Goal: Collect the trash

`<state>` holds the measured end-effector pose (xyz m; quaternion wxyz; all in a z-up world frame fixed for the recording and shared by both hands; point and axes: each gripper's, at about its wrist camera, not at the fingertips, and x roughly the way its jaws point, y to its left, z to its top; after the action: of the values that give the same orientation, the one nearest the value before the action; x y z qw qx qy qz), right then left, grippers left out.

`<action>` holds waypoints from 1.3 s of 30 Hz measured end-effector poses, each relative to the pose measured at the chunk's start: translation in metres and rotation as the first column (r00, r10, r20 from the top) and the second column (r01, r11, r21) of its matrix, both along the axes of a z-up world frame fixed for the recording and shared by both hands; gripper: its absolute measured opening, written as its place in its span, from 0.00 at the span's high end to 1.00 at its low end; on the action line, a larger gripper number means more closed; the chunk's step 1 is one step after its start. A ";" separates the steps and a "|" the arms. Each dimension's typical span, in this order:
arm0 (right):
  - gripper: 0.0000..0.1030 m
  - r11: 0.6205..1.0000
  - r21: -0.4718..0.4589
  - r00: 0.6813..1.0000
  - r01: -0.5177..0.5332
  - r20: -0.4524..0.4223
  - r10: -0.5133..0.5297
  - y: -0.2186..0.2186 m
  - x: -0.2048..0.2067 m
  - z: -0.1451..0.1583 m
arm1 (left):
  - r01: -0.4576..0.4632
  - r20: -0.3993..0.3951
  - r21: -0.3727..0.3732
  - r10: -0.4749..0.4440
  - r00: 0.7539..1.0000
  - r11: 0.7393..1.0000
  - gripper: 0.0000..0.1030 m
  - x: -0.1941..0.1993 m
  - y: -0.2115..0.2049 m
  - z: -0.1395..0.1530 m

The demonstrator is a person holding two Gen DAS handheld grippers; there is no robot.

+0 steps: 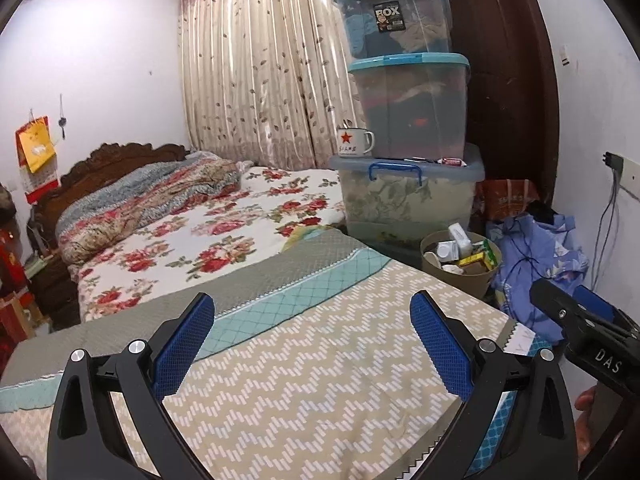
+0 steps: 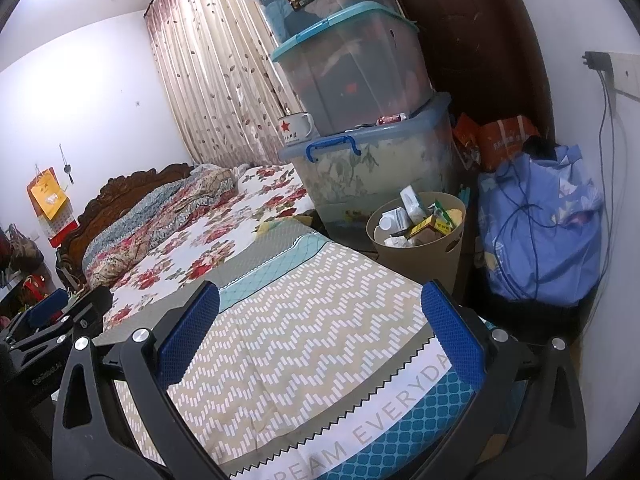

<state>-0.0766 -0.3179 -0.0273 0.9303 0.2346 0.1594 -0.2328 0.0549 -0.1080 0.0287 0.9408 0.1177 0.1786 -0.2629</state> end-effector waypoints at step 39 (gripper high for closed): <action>0.03 0.999 0.003 0.999 -0.037 -0.012 0.037 0.008 0.008 -0.002 | -0.030 0.081 -0.109 0.039 0.996 0.994 0.08 -0.006 0.027 0.014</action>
<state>-0.0687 -0.3098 -0.0293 0.9331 0.2316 0.1696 -0.2169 0.0489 -0.0806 0.0428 0.9568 0.0745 0.1270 -0.2505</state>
